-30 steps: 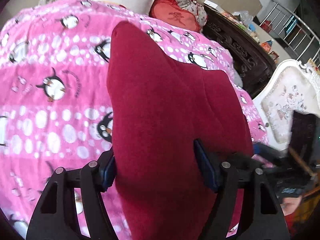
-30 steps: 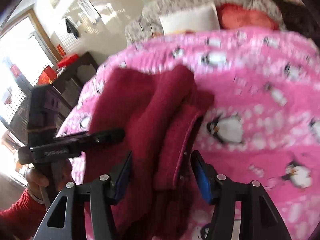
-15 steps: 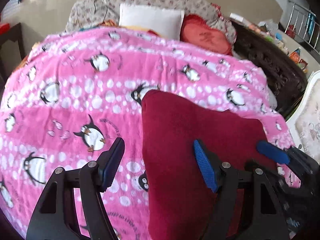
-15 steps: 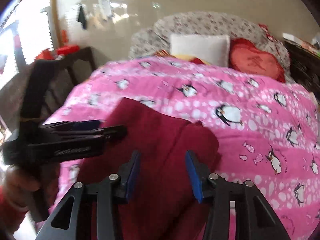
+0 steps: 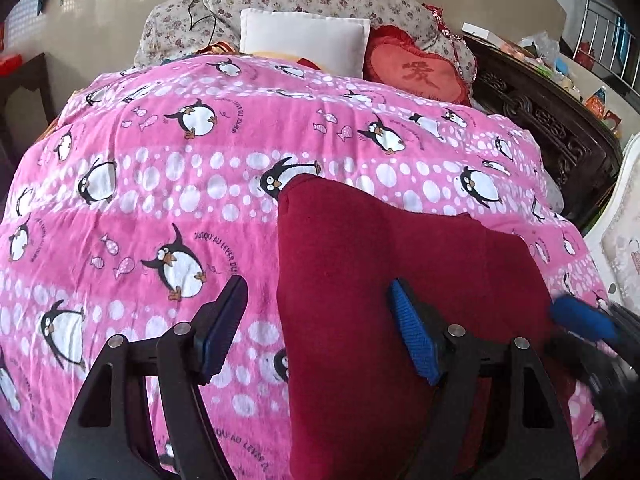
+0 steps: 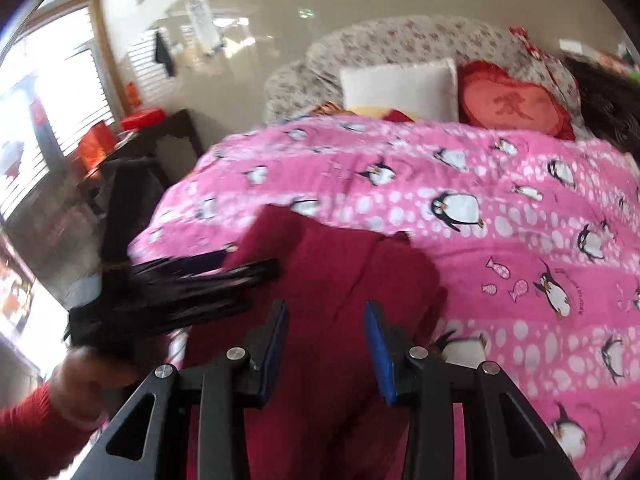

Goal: Fold small clothes
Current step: 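Open both grippers and withdraw them from the folded sweatshirt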

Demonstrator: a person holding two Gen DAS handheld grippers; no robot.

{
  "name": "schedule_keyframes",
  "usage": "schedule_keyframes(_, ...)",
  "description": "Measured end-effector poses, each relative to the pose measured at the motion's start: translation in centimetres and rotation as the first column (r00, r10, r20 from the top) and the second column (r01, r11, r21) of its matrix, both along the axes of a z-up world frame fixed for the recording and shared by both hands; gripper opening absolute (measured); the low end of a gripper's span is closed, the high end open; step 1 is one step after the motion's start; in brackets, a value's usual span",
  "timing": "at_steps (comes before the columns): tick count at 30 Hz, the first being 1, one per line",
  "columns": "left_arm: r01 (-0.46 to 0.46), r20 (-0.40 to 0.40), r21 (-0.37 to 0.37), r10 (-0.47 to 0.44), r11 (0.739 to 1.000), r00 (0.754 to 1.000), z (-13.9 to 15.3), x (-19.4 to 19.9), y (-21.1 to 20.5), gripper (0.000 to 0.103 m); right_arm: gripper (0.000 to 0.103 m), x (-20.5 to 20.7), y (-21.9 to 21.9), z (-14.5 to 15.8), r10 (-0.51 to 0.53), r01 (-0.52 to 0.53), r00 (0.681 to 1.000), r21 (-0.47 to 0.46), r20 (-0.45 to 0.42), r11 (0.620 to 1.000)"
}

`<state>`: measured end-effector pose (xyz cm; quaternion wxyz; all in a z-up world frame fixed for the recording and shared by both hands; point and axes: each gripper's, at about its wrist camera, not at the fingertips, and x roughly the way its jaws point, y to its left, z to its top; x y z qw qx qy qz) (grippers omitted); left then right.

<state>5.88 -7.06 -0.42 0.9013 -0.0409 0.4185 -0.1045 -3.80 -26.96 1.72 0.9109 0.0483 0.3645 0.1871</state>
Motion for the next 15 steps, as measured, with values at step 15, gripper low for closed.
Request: schedule_keyframes(15,-0.011,0.009,0.015,0.011,1.000,1.000,-0.1,-1.7,-0.9,0.074,0.038,-6.7,2.5,-5.4,0.035,-0.042,0.999,-0.245,-0.033,0.969)
